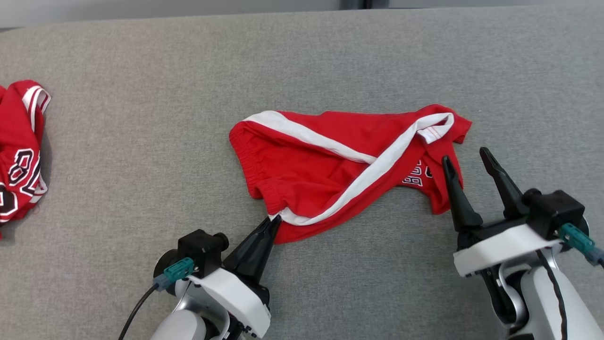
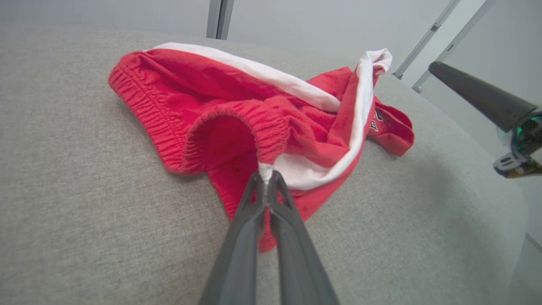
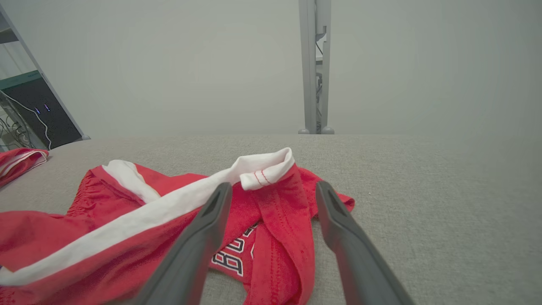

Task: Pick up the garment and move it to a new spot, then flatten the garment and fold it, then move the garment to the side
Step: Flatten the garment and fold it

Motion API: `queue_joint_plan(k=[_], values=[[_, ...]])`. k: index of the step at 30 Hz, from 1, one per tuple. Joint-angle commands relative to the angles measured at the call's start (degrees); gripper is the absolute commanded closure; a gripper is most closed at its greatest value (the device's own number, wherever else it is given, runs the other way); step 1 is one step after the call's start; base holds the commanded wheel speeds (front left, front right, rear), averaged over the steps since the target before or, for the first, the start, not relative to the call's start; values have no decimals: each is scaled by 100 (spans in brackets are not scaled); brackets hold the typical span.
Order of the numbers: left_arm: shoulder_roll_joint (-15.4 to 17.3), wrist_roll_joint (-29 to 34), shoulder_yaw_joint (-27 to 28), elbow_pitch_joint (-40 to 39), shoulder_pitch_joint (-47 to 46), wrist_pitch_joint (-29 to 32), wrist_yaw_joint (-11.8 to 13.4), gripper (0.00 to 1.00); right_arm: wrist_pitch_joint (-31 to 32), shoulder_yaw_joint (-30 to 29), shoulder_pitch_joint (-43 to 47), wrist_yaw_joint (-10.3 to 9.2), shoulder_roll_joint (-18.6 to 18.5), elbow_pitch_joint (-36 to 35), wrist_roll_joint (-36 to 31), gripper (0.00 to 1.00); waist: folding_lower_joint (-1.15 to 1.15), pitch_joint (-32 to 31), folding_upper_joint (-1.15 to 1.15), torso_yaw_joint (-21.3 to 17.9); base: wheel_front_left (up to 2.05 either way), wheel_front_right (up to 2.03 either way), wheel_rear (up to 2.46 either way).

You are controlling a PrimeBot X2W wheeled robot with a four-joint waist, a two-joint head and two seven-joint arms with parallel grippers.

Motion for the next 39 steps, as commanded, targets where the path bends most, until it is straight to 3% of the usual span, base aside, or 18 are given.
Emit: queue_joint_plan(k=[1,15,16,17,18,19,32,39], values=[[-16,73,-29,33,-147,-66,-29,100,-54,39,-177,1,-52,109,45,0,0,92,0,91,0,0,0],[-39,67,-166,316,-401,-288,-51,100,-210,207,-1025,1,-126,1116,280,0,0,276,0,260,0,0,0],[-36,53,-166,323,-420,-293,-52,100,-221,218,-1068,1,-128,1181,288,49,0,280,0,263,0,0,0],[-31,48,-168,332,-436,-301,-53,100,-233,228,-1095,1,-126,1220,308,84,0,286,0,265,0,0,0],[-31,48,-168,332,-436,-301,-53,100,-233,228,-1095,1,-126,1220,308,84,0,286,0,265,0,0,0],[-27,44,-171,337,-449,-302,-53,100,-240,242,-1115,1,-122,1253,342,100,0,293,0,267,0,0,0],[6,-8,-168,398,-453,-403,13,100,-394,312,-1115,1,-184,1393,519,100,0,234,0,227,0,0,0],[59,73,-59,258,-491,-628,129,100,-458,200,-956,1,-294,1028,424,100,0,53,0,170,0,0,0]])
